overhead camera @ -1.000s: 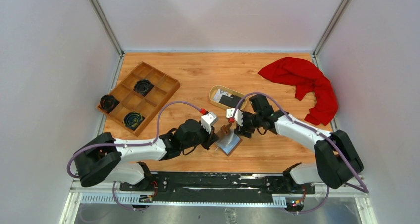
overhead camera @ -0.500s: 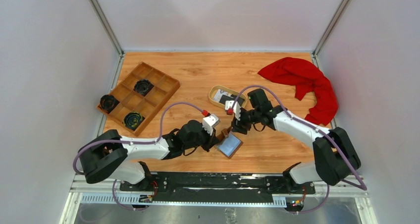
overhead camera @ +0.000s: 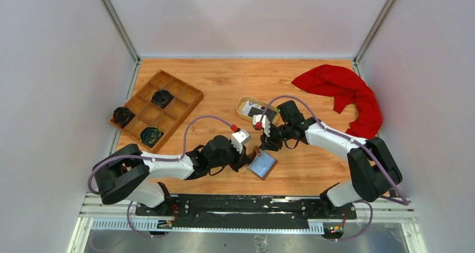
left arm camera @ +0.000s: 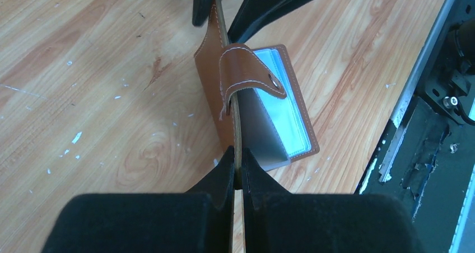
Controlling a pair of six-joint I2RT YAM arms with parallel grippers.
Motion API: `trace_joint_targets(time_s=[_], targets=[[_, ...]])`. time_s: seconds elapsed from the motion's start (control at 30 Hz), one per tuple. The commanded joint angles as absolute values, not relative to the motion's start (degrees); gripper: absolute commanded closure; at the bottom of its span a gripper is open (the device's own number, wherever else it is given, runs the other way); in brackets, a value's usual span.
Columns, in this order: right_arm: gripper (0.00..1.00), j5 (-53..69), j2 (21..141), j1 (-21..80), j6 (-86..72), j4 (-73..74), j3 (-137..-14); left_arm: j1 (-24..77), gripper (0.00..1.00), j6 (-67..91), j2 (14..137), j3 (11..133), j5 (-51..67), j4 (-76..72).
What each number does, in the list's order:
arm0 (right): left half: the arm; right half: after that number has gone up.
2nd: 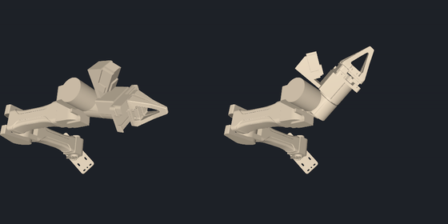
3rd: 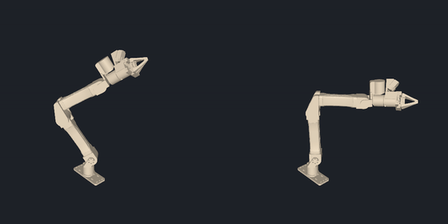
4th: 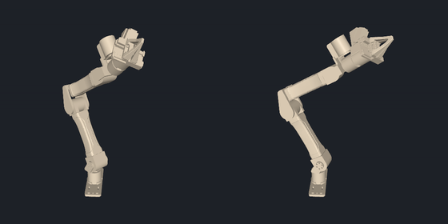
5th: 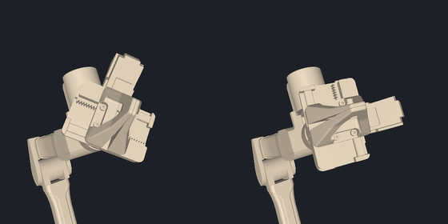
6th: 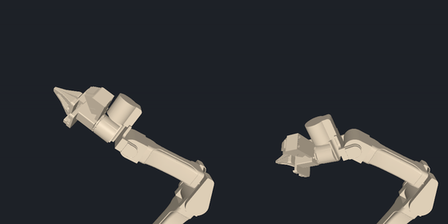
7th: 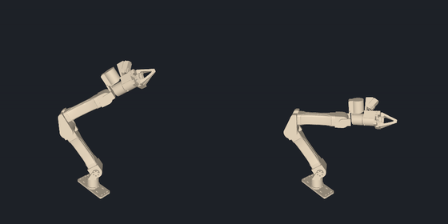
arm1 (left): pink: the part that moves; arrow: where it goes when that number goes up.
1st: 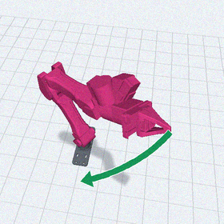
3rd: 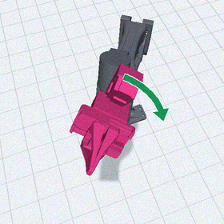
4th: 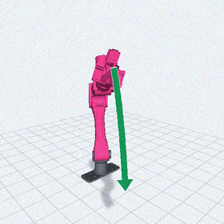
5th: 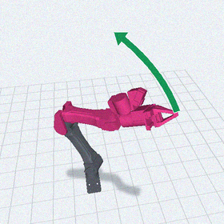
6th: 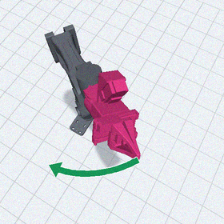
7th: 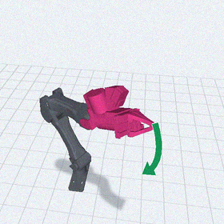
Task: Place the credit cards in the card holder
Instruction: Open the card holder at the center of the board.
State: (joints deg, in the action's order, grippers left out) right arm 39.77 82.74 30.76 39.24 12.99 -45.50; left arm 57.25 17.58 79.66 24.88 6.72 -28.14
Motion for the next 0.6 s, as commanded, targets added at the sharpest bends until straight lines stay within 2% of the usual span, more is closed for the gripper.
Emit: trace_joint_targets(time_s=[0.0, 0.07, 0.17, 0.57], targets=[[0.76, 45.23, 82.36, 32.17, 45.20, 17.79, -47.37, 57.49, 1.00, 16.88, 80.30, 26.45, 9.09, -29.88], [0.87, 46.57, 81.74, 32.46, 47.71, 19.13, -47.25, 57.27, 0.98, 16.79, 80.15, 26.41, 9.58, -29.88], [0.99, 48.32, 80.86, 32.68, 51.44, 21.37, -47.07, 56.77, 0.88, 17.07, 79.47, 26.13, 9.64, -29.86], [1.00, 46.48, 79.69, 32.70, 49.74, 22.10, -47.84, 52.74, 0.40, 16.42, 65.26, 18.34, 9.32, -29.79]])
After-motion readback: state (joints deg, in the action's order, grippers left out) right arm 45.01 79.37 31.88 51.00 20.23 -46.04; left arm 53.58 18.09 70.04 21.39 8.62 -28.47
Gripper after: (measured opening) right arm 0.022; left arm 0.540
